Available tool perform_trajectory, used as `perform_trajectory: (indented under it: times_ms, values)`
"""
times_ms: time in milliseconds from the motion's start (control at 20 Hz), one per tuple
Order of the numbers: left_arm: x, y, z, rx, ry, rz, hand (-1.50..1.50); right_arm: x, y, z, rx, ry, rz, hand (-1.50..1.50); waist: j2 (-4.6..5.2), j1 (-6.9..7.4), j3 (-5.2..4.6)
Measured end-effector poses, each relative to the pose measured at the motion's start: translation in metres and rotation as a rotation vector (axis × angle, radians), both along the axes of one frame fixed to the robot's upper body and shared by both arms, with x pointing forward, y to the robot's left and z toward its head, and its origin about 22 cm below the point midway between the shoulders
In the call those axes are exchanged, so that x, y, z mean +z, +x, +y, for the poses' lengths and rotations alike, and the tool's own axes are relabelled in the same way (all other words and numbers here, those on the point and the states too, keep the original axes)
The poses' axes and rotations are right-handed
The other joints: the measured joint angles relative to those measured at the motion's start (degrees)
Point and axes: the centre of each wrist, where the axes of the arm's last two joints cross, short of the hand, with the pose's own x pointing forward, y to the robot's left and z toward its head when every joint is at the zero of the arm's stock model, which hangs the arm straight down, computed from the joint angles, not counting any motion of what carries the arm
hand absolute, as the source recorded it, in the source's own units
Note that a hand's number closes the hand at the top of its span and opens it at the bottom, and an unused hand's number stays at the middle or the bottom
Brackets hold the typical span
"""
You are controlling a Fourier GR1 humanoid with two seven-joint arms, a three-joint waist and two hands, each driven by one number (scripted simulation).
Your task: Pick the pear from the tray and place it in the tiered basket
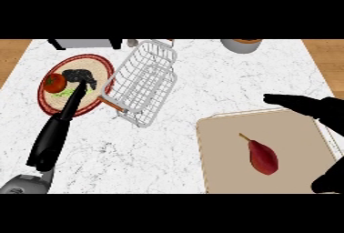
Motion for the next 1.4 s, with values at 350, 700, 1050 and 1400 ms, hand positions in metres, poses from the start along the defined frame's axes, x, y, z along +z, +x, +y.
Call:
perform_trajectory:
  times_ms: [350, 700, 1050, 1400]
  values:
    - [0.0, 0.003, -0.001, -0.007, 0.001, -0.007, 0.0, 0.018, -0.04, 0.036, -0.054, -0.197, -0.026, -1.5, 0.35, 0.4, 0.09]
    - [0.003, -0.002, 0.001, -0.023, 0.002, -0.01, 0.0, -0.008, -0.067, 0.076, -0.121, -0.284, -0.02, -1.5, 0.57, 1.24, 0.14]
    - [0.003, -0.002, -0.002, -0.021, -0.004, -0.011, 0.0, -0.043, -0.07, 0.103, -0.172, -0.419, -0.056, -1.5, 0.64, 1.37, 0.17]
    - [-0.002, 0.004, -0.004, -0.017, -0.002, -0.013, 0.0, -0.071, -0.065, 0.107, -0.214, -0.509, -0.057, -1.5, 0.68, 1.11, 0.2]
